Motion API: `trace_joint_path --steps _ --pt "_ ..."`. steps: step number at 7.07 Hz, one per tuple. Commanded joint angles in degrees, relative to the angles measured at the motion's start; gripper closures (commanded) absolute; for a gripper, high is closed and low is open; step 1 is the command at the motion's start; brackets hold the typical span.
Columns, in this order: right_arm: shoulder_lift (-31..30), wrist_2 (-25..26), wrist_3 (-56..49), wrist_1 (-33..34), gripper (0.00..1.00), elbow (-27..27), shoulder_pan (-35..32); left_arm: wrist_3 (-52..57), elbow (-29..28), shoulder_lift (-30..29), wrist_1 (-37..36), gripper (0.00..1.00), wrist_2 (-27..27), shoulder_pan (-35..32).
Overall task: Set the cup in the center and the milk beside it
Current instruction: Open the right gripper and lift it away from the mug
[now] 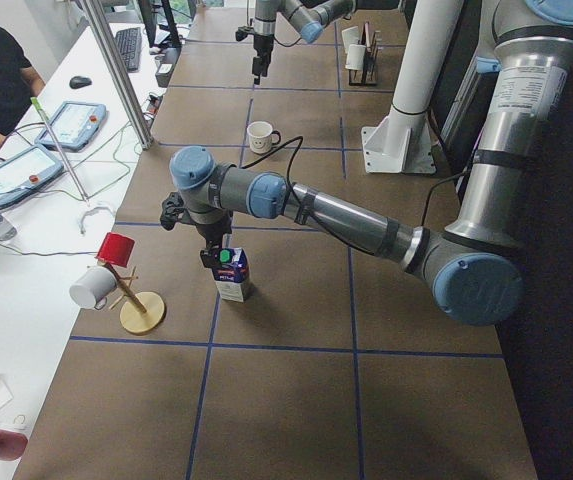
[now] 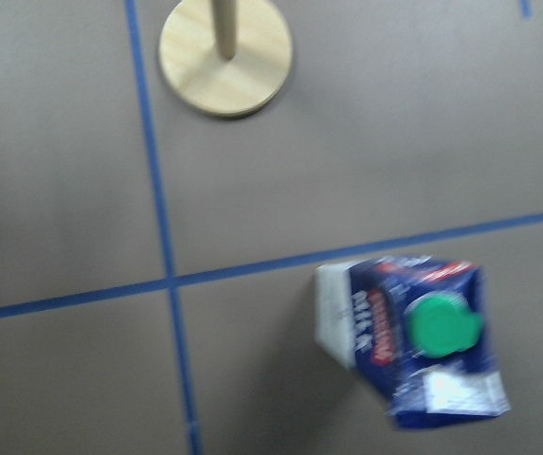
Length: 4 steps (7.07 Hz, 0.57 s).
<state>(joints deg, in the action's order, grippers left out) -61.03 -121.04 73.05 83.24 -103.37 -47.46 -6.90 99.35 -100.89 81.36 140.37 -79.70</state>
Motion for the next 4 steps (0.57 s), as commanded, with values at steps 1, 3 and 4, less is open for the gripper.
trace_joint_path --steps 1,3,4 --pt "-4.89 -1.75 -6.16 -0.19 0.0 -1.75 -2.29 -3.72 -0.56 -1.77 0.11 0.0 -3.06 4.71" --pt "-4.89 -1.66 -6.16 -0.19 0.0 -1.83 -2.29 -3.65 -2.13 -1.77 2.64 0.0 -7.56 5.52" --pt "-4.89 -1.57 -6.08 -0.19 0.0 -1.74 -2.2 -3.99 -4.32 -1.86 4.83 0.0 -7.56 5.78"
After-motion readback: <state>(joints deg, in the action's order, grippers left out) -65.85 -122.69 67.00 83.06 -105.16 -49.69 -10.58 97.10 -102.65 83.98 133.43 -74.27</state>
